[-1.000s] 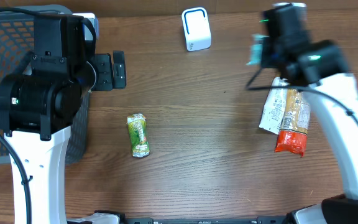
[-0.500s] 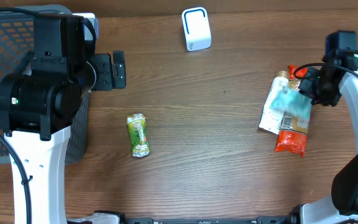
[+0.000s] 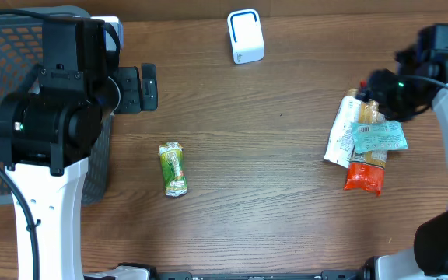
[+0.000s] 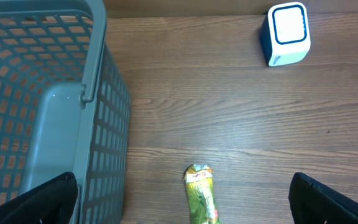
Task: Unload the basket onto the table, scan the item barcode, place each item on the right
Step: 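Place the wet-wipe pack on the right-side pile and release, then reach the right gripper to the green tea pouch and grasp it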
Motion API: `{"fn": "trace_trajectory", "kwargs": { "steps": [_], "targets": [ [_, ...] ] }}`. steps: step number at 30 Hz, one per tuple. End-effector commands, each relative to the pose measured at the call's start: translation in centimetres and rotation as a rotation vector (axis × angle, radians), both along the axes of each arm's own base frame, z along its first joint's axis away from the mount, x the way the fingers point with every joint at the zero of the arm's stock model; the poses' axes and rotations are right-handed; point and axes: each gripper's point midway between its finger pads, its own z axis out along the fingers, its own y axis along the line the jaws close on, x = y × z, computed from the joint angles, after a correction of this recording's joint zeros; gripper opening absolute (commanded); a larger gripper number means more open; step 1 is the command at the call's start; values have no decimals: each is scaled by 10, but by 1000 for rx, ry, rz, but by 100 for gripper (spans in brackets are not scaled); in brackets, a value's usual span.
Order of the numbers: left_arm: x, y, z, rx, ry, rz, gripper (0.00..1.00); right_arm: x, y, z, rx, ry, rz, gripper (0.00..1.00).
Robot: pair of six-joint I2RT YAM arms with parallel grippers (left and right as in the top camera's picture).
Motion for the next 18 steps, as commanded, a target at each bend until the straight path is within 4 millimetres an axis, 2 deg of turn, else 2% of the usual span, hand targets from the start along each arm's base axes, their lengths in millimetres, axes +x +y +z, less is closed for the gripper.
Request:
{"fn": "trace_trajectory", "kwargs": {
  "steps": [1,4,5,8,13,16,18],
  "targets": [
    [1,-2,0,7,-1,-11,100,-3,85,27,196,-104,244,67],
    [1,-2,0,7,-1,-11,100,-8,135,15,207,-113,353,69],
    [1,-2,0,7,-1,-11,100,-14,170,3,224,-97,412,69],
    [1,-2,0,7,-1,-12,100,-29,225,-16,237,-94,537,69],
    [1,-2,0,7,-1,-11,100,-55,300,-46,250,-92,698,69],
    [1,-2,0,7,-1,-11,100,-66,333,-70,212,-87,720,69],
    [1,-2,0,7,-1,-11,100,-82,361,-90,187,-95,774,69]
  ]
}}
